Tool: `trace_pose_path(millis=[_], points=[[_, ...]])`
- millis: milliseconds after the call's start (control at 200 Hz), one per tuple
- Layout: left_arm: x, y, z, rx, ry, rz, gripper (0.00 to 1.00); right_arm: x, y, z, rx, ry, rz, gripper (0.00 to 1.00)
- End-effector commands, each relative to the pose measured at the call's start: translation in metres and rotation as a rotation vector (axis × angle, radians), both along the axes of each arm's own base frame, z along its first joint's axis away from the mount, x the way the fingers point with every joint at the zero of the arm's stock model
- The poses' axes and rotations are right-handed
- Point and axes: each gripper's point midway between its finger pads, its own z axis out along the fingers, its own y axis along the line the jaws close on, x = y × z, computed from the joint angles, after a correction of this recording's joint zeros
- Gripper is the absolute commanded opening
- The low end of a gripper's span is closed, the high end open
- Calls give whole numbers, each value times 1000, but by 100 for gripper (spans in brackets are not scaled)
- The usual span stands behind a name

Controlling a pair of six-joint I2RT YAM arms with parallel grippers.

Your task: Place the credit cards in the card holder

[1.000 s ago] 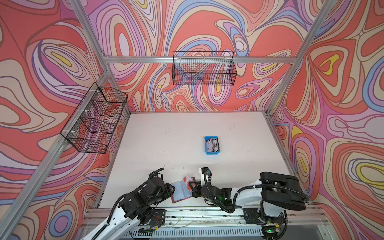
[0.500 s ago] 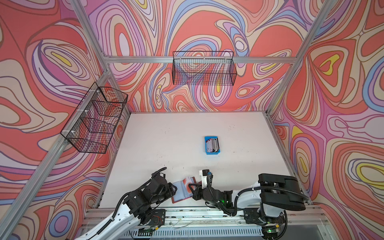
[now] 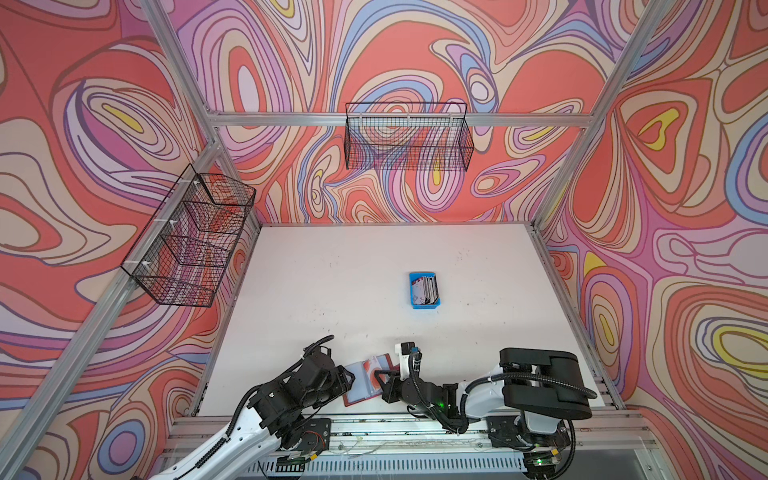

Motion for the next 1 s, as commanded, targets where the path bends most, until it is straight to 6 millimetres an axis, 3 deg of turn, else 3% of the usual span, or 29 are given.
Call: trace_pose_path(millis=[0,411,761,996], points=[[0,1,-1,-2,2,16,62,-1,7,1,41,20,-6,0],[3,6,-9,41,7,30,62,-5,19,-7,51,43,25,0],[4,5,-9,47,7,27,62,-4,15,8,61,8,15,0],[3,6,-9,44,3,27,62,-4,19,-8,31,26,12,0]])
